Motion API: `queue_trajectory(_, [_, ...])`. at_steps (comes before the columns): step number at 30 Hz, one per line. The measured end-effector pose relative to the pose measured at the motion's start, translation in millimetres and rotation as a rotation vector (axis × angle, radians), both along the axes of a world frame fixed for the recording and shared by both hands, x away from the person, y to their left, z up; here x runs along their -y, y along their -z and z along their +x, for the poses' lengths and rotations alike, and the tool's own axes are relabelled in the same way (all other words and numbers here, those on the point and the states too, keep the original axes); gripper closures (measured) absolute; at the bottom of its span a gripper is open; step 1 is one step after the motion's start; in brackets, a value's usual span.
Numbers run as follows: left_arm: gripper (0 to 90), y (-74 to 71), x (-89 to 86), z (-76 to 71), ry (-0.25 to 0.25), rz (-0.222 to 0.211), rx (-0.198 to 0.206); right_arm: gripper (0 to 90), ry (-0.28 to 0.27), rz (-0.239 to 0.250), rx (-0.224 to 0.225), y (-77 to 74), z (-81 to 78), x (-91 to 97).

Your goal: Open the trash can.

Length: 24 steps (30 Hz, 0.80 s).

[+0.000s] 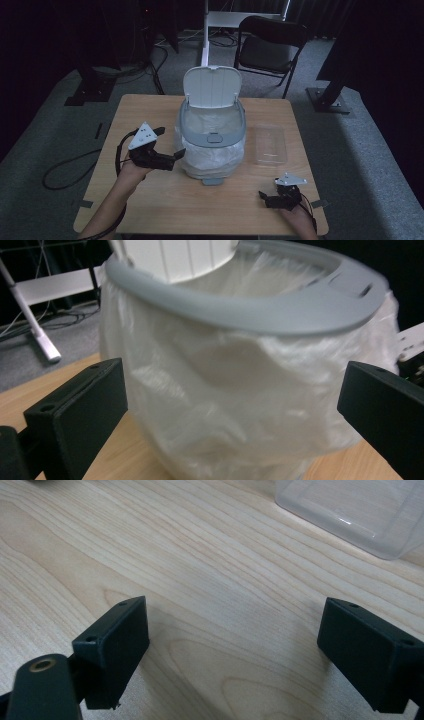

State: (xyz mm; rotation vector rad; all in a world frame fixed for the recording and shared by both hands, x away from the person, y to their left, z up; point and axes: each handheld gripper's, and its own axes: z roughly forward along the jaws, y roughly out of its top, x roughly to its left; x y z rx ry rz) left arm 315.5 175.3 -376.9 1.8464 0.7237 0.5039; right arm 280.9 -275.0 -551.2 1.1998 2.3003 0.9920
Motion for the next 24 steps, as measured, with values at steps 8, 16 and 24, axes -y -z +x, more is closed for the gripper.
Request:
queue_trajectory(8, [0.6,15.7,-9.8,4.5,-0.045,0.021,-0.007,14.1,-0.035,-0.003,-0.002,-0.7,-3.8,0.4])
queue_trajectory(16, [0.6,36.3,-20.5,6.3,-0.066,0.043,-0.042,18.0,-0.027,0.019,-0.001,-12.2,-15.6,5.5])
queue_trajectory(24, [0.6,61.2,-31.6,6.6,-0.087,0.074,-0.077,18.0,-0.016,0.087,0.022,-29.0,-23.4,16.2])
